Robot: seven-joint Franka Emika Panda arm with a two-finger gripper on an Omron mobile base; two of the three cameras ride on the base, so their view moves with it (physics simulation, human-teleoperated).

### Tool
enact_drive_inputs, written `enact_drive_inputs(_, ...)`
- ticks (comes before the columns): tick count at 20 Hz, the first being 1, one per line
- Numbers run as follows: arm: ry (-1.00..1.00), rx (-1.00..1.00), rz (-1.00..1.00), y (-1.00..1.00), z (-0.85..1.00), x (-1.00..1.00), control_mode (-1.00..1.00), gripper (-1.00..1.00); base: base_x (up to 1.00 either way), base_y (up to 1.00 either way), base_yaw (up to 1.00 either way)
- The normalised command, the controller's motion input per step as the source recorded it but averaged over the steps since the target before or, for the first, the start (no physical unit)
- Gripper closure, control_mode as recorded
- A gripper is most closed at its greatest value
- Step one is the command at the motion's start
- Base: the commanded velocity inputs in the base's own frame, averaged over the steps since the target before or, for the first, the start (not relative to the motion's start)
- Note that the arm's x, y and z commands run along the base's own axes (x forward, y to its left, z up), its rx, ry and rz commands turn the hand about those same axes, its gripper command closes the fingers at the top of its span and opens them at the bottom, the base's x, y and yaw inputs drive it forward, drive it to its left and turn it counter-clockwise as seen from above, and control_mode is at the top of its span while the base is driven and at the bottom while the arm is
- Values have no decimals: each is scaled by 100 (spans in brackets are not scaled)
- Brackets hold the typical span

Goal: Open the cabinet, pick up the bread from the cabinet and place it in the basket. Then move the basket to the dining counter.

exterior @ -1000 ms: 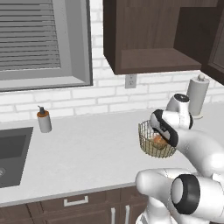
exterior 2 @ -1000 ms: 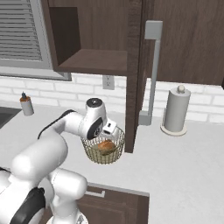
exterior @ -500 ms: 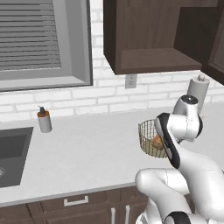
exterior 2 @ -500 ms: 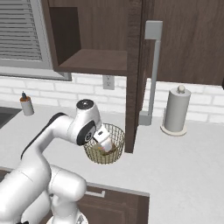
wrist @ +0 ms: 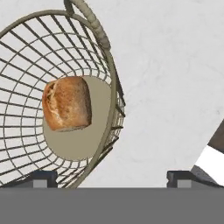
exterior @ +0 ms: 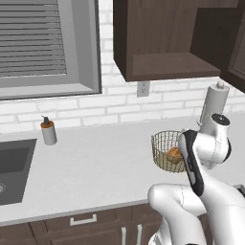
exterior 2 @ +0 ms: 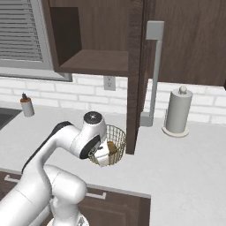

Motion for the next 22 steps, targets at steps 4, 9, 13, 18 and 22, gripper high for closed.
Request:
enact_drive_inputs(4, 0, 18, 0, -27, -25, 42, -100, -100, 0, 0, 0)
enact_drive_inputs(9, 0, 6, 6, -13, -2, 55, -100, -100, 0, 0, 0)
enact_drive_inputs(13, 2, 0, 4, -1, -18, 55, -100, -100, 0, 0, 0)
enact_drive_inputs(18, 5, 5, 1, 1, -69, 41, -100, 100, 0, 0, 0)
enact_drive_inputs(22, 3, 2, 1, 17, -74, 24, -100, 100, 0, 0, 0)
